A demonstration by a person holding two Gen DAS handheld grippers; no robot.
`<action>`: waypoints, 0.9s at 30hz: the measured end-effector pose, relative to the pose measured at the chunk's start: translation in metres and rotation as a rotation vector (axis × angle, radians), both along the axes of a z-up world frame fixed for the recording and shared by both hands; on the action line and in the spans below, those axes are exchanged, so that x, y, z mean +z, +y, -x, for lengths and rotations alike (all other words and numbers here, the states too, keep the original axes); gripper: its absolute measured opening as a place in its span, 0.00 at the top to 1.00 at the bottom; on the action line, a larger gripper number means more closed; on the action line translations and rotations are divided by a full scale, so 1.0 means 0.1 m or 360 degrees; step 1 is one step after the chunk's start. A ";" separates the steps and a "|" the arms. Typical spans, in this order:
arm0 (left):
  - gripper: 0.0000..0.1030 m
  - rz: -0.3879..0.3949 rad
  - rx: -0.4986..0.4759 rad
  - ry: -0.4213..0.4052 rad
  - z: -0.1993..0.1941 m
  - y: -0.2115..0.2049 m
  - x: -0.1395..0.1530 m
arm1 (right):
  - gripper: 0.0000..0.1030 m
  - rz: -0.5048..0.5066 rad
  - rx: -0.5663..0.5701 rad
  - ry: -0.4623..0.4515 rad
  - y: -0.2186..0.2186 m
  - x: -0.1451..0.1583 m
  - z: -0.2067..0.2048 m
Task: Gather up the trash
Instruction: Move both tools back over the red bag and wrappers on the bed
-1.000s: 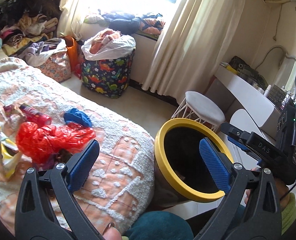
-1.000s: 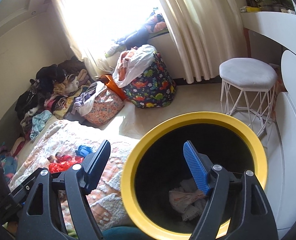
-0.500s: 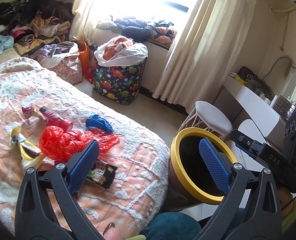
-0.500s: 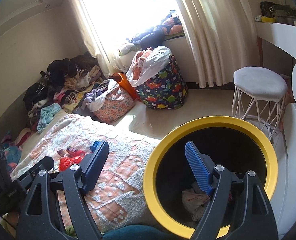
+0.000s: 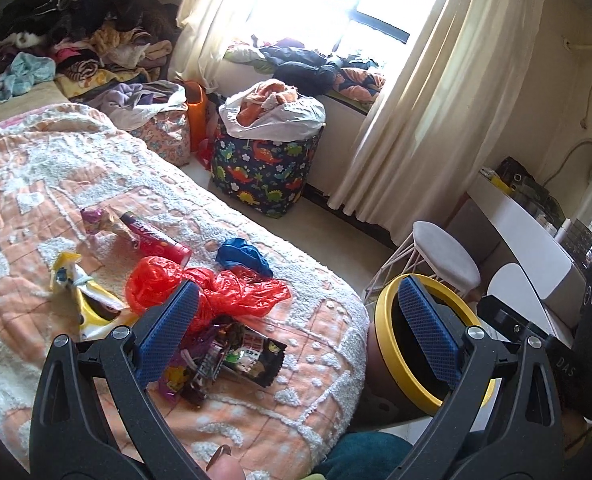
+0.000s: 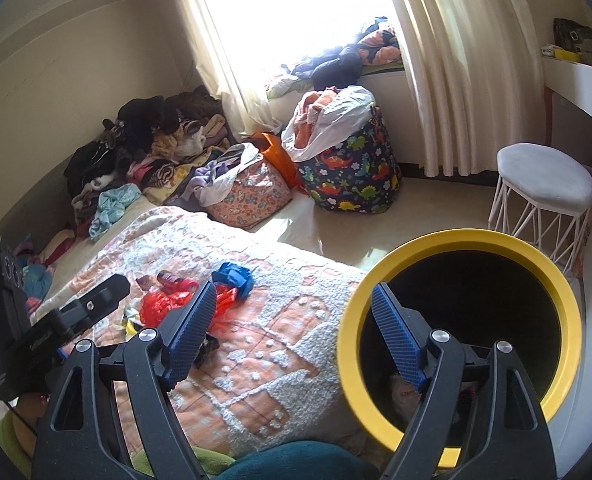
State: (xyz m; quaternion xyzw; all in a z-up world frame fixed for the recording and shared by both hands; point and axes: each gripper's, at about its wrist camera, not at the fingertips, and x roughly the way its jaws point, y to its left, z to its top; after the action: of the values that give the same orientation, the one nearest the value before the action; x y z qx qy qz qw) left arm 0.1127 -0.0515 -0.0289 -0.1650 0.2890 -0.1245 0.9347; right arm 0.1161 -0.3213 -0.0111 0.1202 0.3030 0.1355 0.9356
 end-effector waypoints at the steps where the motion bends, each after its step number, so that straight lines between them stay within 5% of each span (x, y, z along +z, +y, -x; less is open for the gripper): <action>1: 0.11 0.0005 0.0012 0.0001 -0.01 0.03 0.00 | 0.25 0.0005 0.0015 0.0004 0.04 -0.01 0.00; 18: 0.11 0.0084 0.0207 0.0110 -0.17 0.66 -0.27 | 0.25 0.0115 0.0249 0.0110 0.74 -0.21 0.02; 27: 0.11 0.0051 0.0129 0.0178 -0.36 0.78 -0.41 | 0.25 0.0068 0.0260 0.0285 0.96 -0.45 -0.17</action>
State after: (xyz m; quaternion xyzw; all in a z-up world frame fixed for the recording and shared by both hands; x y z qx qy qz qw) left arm 0.1487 0.0269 -0.0696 -0.1982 0.3317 -0.0817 0.9187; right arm 0.1334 -0.2256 -0.0564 0.0868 0.3968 0.1935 0.8931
